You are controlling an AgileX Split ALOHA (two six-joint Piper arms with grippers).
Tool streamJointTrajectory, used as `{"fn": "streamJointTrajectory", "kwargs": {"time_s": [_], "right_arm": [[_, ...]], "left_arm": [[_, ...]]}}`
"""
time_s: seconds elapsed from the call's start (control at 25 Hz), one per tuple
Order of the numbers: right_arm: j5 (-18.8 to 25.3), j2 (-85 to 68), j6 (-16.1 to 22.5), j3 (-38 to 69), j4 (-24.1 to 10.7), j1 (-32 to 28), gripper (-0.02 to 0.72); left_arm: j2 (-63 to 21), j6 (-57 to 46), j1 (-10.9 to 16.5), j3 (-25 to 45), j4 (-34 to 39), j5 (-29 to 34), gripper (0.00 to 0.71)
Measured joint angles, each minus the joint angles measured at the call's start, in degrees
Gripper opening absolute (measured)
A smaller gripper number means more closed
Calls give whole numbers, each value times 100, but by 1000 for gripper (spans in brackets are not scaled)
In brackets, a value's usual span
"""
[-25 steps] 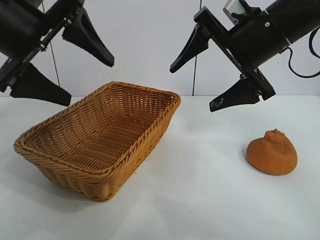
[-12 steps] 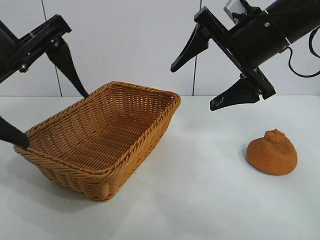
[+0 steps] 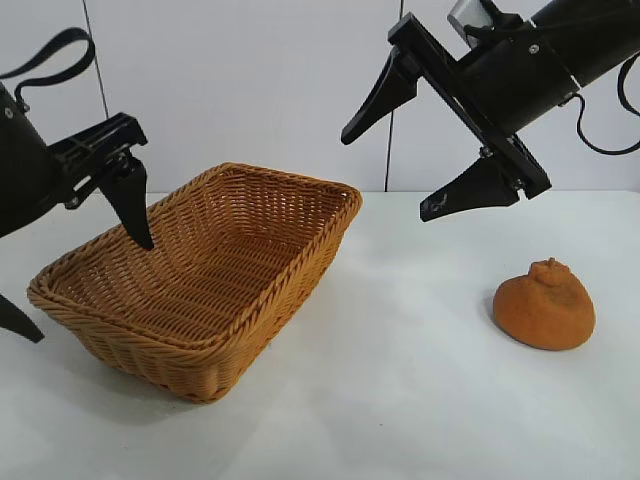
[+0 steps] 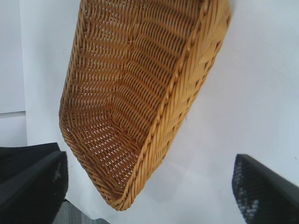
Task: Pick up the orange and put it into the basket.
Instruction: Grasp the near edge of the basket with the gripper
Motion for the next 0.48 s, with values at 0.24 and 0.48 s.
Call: {"fn": "streamJointTrajectory", "kwargs": {"time_s": [0.24,0.48], "right_arm": [[-17,0,0,0,-5,0,652],[-17,0,0,0,-5,0,652]], "left_arm": [[495,-114,0,0,64,-288,645],[748,-120,0,0,109,-584,621]]}}
